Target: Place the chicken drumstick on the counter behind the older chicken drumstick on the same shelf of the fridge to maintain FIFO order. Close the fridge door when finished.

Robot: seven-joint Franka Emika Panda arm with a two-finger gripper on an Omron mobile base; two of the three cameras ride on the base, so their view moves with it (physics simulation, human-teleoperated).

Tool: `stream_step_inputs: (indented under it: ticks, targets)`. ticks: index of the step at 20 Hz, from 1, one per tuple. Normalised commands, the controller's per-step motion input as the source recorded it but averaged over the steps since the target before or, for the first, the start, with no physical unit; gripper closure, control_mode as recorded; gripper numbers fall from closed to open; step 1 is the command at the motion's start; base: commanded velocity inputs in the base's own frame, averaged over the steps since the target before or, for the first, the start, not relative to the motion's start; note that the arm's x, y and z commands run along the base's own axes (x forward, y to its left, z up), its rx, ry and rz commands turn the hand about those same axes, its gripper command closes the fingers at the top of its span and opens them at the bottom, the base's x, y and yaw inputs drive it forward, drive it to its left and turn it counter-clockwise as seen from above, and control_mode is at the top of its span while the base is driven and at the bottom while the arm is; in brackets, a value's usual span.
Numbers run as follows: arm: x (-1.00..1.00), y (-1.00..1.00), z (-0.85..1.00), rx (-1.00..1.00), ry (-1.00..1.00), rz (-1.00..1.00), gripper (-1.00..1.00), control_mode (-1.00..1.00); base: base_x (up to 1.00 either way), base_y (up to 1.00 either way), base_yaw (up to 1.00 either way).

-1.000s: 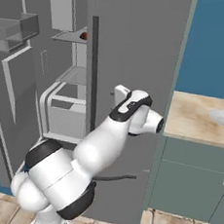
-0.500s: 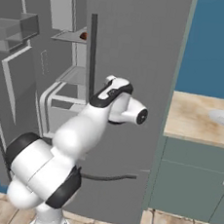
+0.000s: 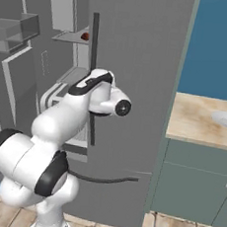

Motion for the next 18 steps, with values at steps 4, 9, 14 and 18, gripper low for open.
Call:
stream_step_inputs:
  ticks: [4, 9, 14, 18]
  targets:
    - [0.28, -0.01, 0.06, -0.02, 0.14, -0.20, -1.00, -1.00, 0.00, 0.00, 0.00]
    - [0.29, -0.07, 0.00, -0.02, 0.13, -0.18, -1.00, -1.00, 0.00, 0.00, 0.00]
    - [0.30, -0.10, 0.00, -0.03, 0.14, -0.16, -1.00, -1.00, 0.00, 0.00, 0.00]
    - [0.09, -0.21, 0.01, -0.01, 0.14, -0.11, -1.00, -1.00, 0.00, 0.00, 0.00]
